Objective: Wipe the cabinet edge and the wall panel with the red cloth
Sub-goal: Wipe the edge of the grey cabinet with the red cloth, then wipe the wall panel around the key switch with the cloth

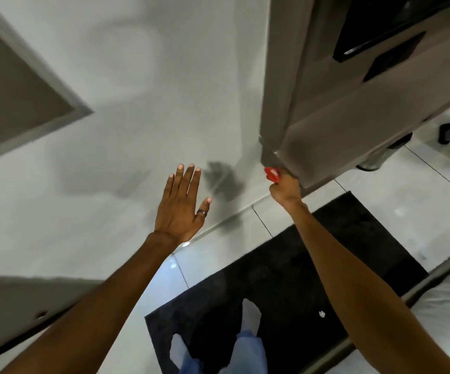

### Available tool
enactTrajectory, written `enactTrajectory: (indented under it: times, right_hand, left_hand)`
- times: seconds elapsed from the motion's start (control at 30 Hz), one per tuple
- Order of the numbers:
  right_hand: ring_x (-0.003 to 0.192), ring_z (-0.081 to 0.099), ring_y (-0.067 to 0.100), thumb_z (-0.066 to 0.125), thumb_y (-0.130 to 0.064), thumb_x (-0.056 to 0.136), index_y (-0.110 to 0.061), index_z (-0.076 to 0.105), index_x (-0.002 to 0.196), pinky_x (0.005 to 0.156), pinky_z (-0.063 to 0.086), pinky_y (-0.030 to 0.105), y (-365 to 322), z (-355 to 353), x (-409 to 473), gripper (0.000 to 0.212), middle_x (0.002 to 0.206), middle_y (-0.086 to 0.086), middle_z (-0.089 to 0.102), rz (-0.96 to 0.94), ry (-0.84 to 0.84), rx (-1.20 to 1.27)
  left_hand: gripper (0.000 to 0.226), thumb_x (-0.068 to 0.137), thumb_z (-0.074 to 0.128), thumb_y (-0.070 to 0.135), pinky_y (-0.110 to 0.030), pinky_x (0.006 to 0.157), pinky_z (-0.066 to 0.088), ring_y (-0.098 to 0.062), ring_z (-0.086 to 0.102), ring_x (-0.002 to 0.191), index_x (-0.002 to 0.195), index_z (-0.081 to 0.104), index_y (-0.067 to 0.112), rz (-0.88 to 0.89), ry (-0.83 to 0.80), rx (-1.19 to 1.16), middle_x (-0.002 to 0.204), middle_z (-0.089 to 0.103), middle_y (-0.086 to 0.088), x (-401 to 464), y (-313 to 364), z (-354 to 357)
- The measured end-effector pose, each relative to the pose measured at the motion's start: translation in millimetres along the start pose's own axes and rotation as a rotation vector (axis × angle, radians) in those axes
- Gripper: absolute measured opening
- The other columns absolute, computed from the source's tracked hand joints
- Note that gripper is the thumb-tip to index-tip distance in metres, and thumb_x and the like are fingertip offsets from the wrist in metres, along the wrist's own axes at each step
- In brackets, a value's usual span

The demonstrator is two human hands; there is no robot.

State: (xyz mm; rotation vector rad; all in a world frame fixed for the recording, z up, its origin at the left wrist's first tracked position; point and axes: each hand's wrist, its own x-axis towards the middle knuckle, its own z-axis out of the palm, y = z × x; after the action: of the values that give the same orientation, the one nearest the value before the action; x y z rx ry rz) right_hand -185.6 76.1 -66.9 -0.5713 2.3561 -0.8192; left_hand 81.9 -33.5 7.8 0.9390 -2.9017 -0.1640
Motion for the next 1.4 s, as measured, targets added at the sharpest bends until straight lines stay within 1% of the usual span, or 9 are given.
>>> enactTrajectory:
  times: [0.13, 0.27, 0.43, 0.57, 0.7, 0.8, 1.0, 1.2, 1.4]
  right_hand:
    - [0.113, 0.067, 0.03, 0.057, 0.001, 0.102, -0.005, 0.059, 0.138, 0.103, 0.056, 0.048, -57.0, 40.6, -79.7, 0.036, 0.122, 0.013, 0.069, 0.16, -0.203, 0.66]
    - [0.107, 0.07, 0.019, 0.058, 0.001, 0.102, -0.008, 0.058, 0.141, 0.095, 0.057, 0.041, -173.5, 93.0, -165.6, 0.04, 0.118, 0.004, 0.071, -0.162, -0.236, 0.862]
    - [0.144, 0.044, 0.003, 0.058, -0.007, 0.105, -0.024, 0.035, 0.16, 0.114, 0.039, 0.008, -301.6, 120.9, -254.5, 0.061, 0.16, -0.012, 0.042, -0.905, -0.028, 0.637]
    - [0.161, 0.022, 0.024, 0.042, -0.014, 0.109, -0.008, 0.032, 0.16, 0.131, 0.028, 0.035, -381.6, 140.9, -294.1, 0.052, 0.171, 0.008, 0.028, -1.517, 0.168, 0.363]
    - [0.152, 0.039, 0.041, 0.04, 0.0, 0.105, -0.004, 0.048, 0.151, 0.124, 0.036, 0.061, -439.8, 169.2, -289.9, 0.047, 0.159, 0.022, 0.045, -1.844, 0.556, 0.0]
    - [0.147, 0.046, 0.039, 0.038, -0.006, 0.101, -0.013, 0.054, 0.15, 0.123, 0.038, 0.057, -454.9, 184.9, -277.3, 0.052, 0.157, 0.014, 0.051, -1.885, 0.778, -0.249]
    - [0.163, 0.008, 0.034, 0.046, -0.056, 0.101, -0.016, 0.038, 0.157, 0.133, -0.003, 0.057, -454.5, 201.8, -282.5, 0.069, 0.174, 0.008, 0.02, -1.798, 0.489, -0.133]
    - [0.157, 0.028, 0.041, 0.045, -0.028, 0.1, -0.008, 0.043, 0.152, 0.133, 0.008, 0.059, -484.9, 246.5, -315.3, 0.056, 0.162, 0.014, 0.044, -1.481, 0.792, 0.158]
    - [0.147, 0.042, 0.04, 0.041, -0.037, 0.1, -0.017, 0.055, 0.147, 0.132, 0.016, 0.055, -489.1, 230.0, -257.4, 0.053, 0.149, 0.012, 0.059, -1.646, 1.119, 0.028]
  left_hand:
    - [0.071, 0.106, 0.034, 0.046, -0.05, 0.13, 0.009, -0.032, 0.001, 0.159, 0.162, 0.019, 0.005, 0.008, 0.21, 0.039, 0.171, 0.012, -0.014, -35.6, -51.5, -51.1]
    - [0.068, 0.105, 0.04, 0.042, -0.05, 0.13, 0.009, -0.032, 0.002, 0.159, 0.161, 0.023, 0.007, -0.005, 0.474, 0.165, 0.17, 0.012, -0.016, -74.0, -118.6, -125.8]
    - [0.068, 0.103, 0.052, 0.034, -0.051, 0.13, 0.008, -0.034, 0.004, 0.159, 0.159, 0.029, 0.004, -0.128, 0.792, 0.235, 0.169, 0.015, -0.017, -126.6, -195.0, -200.9]
    - [0.07, 0.101, 0.054, 0.033, -0.051, 0.13, 0.005, -0.032, 0.004, 0.159, 0.16, 0.026, 0.005, -0.218, 0.937, 0.309, 0.169, 0.017, -0.017, -173.4, -262.6, -243.0]
    - [0.069, 0.102, 0.052, 0.034, -0.051, 0.13, 0.005, -0.034, 0.004, 0.159, 0.16, 0.026, 0.005, -0.297, 0.972, 0.381, 0.169, 0.016, -0.016, -208.6, -314.6, -264.9]
    - [0.068, 0.102, 0.05, 0.035, -0.05, 0.13, 0.005, -0.033, 0.004, 0.159, 0.159, 0.027, 0.006, -0.289, 0.955, 0.44, 0.169, 0.017, -0.016, -220.8, -336.5, -267.9]
    - [0.067, 0.102, 0.049, 0.035, -0.05, 0.13, 0.005, -0.029, 0.0, 0.159, 0.159, 0.029, 0.007, -0.254, 1.005, 0.441, 0.168, 0.021, -0.017, -221.9, -364.8, -274.9]
    - [0.063, 0.105, 0.043, 0.034, -0.048, 0.13, 0.005, -0.028, 0.0, 0.159, 0.16, 0.025, 0.008, -0.261, 1.1, 0.415, 0.167, 0.02, -0.019, -194.0, -375.1, -282.9]
    - [0.065, 0.105, 0.038, 0.034, -0.045, 0.13, 0.0, -0.022, -0.008, 0.159, 0.161, 0.017, 0.008, -0.242, 1.141, 0.502, 0.17, 0.006, -0.011, -177.8, -394.6, -277.6]
